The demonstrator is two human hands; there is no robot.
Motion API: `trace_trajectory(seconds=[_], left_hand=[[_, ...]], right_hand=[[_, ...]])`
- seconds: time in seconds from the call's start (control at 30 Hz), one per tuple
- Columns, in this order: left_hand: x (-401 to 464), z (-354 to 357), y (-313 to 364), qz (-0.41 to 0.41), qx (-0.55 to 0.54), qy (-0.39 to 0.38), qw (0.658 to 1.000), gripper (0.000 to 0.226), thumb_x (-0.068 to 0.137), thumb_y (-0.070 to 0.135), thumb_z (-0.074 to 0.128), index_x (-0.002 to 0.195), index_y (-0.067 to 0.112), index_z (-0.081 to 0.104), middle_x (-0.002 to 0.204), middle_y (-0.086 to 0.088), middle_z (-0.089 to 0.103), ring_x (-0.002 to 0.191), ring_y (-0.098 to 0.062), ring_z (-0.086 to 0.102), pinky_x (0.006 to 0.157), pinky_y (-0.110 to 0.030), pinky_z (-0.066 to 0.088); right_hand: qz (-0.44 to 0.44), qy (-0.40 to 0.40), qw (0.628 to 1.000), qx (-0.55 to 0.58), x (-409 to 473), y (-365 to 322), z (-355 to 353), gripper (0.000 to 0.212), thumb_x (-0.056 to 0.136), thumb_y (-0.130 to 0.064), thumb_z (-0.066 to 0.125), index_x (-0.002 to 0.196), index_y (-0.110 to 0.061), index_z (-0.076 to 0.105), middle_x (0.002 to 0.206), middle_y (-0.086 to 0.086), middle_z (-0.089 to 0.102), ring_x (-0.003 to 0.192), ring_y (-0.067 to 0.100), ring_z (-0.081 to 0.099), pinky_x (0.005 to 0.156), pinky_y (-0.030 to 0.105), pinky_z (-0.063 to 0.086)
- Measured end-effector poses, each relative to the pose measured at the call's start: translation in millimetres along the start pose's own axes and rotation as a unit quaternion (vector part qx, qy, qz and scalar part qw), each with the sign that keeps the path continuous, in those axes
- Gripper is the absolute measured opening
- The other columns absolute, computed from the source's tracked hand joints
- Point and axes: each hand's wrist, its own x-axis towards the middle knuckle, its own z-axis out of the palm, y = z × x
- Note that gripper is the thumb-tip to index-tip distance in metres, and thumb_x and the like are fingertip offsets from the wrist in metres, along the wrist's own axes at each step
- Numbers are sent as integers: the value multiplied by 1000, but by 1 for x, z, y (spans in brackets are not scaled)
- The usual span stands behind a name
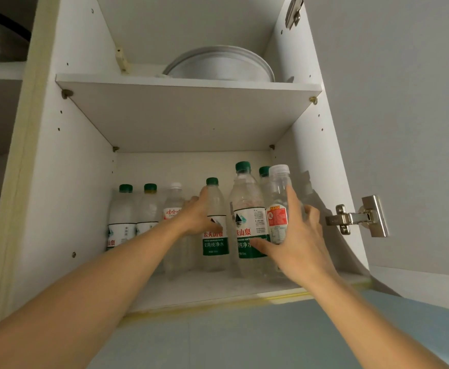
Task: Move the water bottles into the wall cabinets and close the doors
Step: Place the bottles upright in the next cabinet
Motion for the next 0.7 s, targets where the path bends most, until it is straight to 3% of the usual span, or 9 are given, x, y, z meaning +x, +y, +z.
trace_trajectory(seconds=[0.13, 0.23, 0.33, 0.53, 0.7], left_hand=[[2, -1, -9, 27, 21, 12, 999, 134, 71, 29, 91, 152, 48, -14, 143, -14, 50, 125, -33, 54, 103, -54, 49], [10, 5, -12, 59, 95, 3, 994, 135, 68, 50, 88, 148, 55, -21, 156, -12, 38, 140, -37, 37, 115, -60, 32], [21, 8, -10, 62, 152, -16, 986, 125, 66, 65, 82, 153, 52, -6, 164, -8, 26, 149, -37, 22, 118, -60, 19], [32, 5, -6, 66, 201, 12, 977, 107, 68, 59, 84, 151, 47, 17, 147, -11, 42, 139, -35, 35, 115, -52, 25], [34, 2, -15, 87, 274, 31, 957, 103, 67, 71, 76, 151, 45, 23, 146, -11, 44, 143, -32, 29, 120, -57, 2]], right_hand=[[-5, 1, 1000, -14, 1, 0, 1, 130, 67, -57, 86, 153, -52, -11, 149, 3, 26, 142, 32, 31, 102, 53, 44], [-4, 4, 1000, -19, 2, 2, 2, 130, 67, -57, 86, 151, -54, -12, 146, 2, 27, 138, 34, 35, 97, 52, 47], [0, 5, 1000, -20, 2, 4, 3, 130, 67, -57, 86, 151, -55, -13, 145, 3, 27, 138, 35, 37, 95, 54, 49], [-6, 2, 1000, -18, 1, 4, 2, 131, 66, -58, 86, 151, -55, -13, 145, 0, 26, 138, 33, 37, 96, 52, 48], [-9, -2, 1000, -19, 0, 6, 2, 130, 66, -58, 86, 151, -56, -13, 143, -2, 27, 135, 31, 41, 93, 49, 49]])
